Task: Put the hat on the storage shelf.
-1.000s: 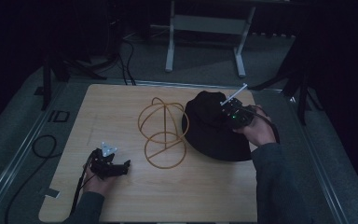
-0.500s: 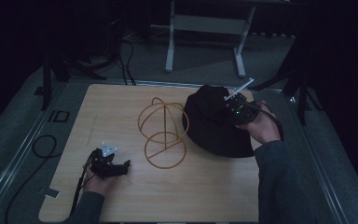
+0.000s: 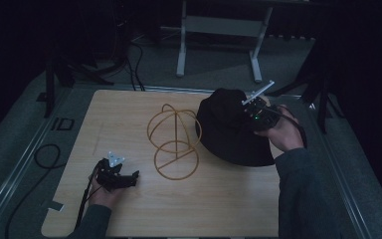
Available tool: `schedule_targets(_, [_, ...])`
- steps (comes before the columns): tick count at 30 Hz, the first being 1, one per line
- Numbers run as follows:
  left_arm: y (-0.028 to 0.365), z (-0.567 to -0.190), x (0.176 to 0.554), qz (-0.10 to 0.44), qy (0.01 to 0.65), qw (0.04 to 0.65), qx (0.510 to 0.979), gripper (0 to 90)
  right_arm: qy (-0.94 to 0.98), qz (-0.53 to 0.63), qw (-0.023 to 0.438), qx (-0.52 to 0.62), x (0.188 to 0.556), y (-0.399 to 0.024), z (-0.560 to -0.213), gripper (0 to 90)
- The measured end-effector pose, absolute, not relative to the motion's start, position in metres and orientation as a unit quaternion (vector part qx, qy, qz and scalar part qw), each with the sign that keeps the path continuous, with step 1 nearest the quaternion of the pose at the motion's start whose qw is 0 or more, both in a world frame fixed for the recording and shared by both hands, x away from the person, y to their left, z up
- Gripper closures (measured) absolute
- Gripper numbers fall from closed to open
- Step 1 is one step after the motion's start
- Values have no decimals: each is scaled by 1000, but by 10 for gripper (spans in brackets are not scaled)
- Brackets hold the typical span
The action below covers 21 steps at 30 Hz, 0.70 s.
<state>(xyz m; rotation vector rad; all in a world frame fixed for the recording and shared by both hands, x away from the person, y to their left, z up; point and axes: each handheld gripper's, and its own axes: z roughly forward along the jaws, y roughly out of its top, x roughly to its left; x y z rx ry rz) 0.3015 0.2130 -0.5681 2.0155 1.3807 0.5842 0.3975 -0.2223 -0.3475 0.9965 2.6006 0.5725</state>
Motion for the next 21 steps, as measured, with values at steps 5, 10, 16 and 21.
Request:
schedule_targets(5, [213, -568, 302, 221, 523, 310, 763, 94, 904, 201, 153, 345, 396, -224, -342, 873])
schedule_targets(10, [213, -568, 302, 222, 522, 310, 763, 94, 902, 206, 155, 345, 394, -226, -337, 873])
schedule_targets(16, [213, -568, 302, 221, 522, 310, 763, 94, 902, 208, 160, 343, 393, -229, -334, 873])
schedule_targets(21, [213, -568, 302, 221, 522, 310, 763, 94, 901, 208, 162, 346, 392, -232, -332, 873])
